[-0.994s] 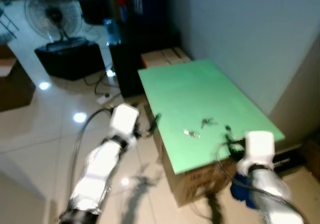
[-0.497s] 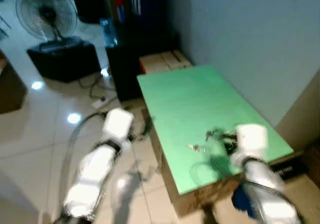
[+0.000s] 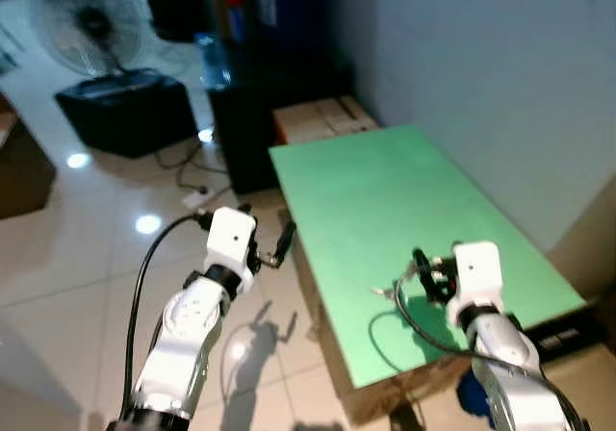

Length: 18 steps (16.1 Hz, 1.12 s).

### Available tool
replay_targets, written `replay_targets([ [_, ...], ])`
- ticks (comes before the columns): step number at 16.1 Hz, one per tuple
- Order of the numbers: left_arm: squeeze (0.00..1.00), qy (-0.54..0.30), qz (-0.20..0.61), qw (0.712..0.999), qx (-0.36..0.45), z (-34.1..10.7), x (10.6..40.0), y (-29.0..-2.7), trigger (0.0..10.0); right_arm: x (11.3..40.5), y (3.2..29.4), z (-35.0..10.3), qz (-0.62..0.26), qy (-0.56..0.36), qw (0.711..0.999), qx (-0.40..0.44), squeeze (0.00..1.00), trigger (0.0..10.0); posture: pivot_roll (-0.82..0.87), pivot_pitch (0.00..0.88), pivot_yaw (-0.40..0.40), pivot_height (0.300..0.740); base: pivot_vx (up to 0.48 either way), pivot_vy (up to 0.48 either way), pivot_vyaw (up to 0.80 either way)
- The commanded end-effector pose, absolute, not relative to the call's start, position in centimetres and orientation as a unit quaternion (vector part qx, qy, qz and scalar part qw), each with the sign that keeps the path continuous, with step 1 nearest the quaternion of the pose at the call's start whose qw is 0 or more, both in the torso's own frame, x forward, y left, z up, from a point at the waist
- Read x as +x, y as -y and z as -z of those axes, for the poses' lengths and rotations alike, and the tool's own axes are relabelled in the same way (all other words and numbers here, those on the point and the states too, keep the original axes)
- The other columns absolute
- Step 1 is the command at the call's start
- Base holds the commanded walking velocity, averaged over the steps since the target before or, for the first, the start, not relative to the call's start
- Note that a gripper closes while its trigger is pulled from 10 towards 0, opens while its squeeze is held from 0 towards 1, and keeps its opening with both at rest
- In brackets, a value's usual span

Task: Hang keys on a hook

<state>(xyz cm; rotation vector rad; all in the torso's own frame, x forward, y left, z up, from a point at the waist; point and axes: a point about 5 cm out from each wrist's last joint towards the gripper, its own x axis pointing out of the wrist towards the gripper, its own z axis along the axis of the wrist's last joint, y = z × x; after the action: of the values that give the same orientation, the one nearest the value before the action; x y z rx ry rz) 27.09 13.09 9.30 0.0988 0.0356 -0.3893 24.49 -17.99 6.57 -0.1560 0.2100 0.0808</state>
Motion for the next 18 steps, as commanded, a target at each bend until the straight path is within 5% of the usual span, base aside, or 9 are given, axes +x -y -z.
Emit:
replay_targets([
  [1,0.0,-0.016,0.19,0.98,0.056,-9.5,27.3,-13.0,10.0,24.8,18.2,-6.7,-0.041,-0.102,0.99,-0.094,0.0,10.0,-0.08,0.0,0.044,0.74,0.0,-0.48,0.8],
  [10,0.0,-0.026,0.238,0.965,0.104,-9.3,26.7,-13.2,10.0,26.2,18.1,-1.8,-0.05,-0.23,0.972,-0.011,0.0,10.0,-0.05,0.0,0.059,0.74,0.0,-0.053,0.09],
  [12,0.0,-0.02,0.266,0.958,0.102,-9.6,26.3,-13.0,10.0,26.4,18.0,-1.0,-0.044,-0.242,0.969,0.004,1.0,10.0,-0.04,0.004,0.06,0.74,0.0,0.0,0.0],
  [18,0.0,-0.025,0.314,0.943,0.11,-9.7,25.4,-12.3,10.0,26.2,19.0,1.2,-0.007,-0.291,0.956,0.018,1.0,10.0,-0.03,0.02,0.066,0.74,0.0,0.0,0.0],
])
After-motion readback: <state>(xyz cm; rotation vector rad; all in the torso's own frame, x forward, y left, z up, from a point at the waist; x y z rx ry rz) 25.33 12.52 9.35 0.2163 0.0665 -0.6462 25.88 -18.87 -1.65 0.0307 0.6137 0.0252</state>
